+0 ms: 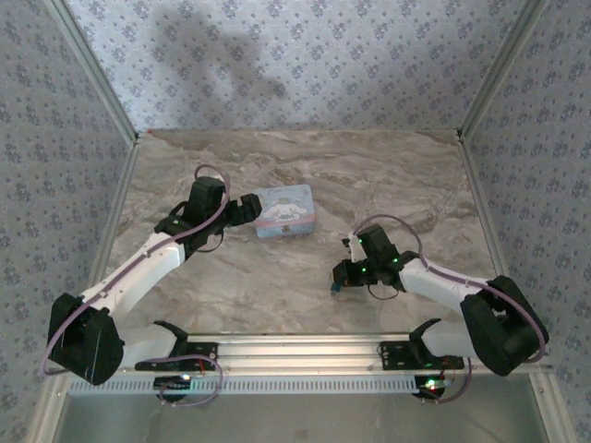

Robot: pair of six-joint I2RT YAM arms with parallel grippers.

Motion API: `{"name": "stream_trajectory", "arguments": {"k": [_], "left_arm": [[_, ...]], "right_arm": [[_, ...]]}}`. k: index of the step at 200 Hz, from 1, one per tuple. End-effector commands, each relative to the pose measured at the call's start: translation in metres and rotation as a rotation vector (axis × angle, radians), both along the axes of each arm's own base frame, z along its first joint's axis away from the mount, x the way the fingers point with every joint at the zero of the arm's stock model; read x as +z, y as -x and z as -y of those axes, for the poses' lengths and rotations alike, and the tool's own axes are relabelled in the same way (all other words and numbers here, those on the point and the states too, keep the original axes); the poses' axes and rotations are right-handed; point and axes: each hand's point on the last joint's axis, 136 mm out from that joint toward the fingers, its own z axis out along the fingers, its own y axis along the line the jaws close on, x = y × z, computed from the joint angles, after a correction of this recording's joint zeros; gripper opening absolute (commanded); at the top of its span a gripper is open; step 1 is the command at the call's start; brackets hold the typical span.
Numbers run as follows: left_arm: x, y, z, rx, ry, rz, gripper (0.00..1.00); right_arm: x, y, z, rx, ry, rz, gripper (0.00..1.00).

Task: Unlock a padlock with a key

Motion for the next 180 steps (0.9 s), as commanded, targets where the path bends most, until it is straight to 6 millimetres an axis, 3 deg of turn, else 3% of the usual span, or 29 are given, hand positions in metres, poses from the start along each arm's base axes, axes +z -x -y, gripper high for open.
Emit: {"name": "stream_trajectory", "arguments": {"k": [1,35,70,91,122,154,180], "left_arm": [[0.009,0.003,-0.011,0.020,-0.027,0.032,0.92],[0.019,0.004,-0.019,0.040,-0.040,0.064,0.93],[0.034,0.004,-0.037,0.099,-0.072,0.117,0.94],[0.043,0.002,-0.056,0.147,-0.135,0.175,0.96],[0.056,0.000,-0.104,0.287,-0.285,0.313,0.98],[0.056,0.001,-0.130,0.333,-0.350,0.466,0.98],[0.033,0.003,-0.146,0.339,-0.414,0.480,0.98]], "right_arm": [[0.013,-0.016,-0.003,-0.004,-0.015,0.064,0.22],[0.029,-0.031,0.016,-0.050,0.027,0.124,0.29],[0.068,-0.058,0.048,-0.170,0.024,0.260,0.36],[0.089,-0.076,0.079,-0.283,0.071,0.368,0.44],[0.109,-0.099,0.136,-0.473,0.164,0.506,0.59],[0.110,-0.113,0.195,-0.647,0.289,0.572,0.79],[0.100,-0.116,0.233,-0.744,0.401,0.626,0.99]]}}
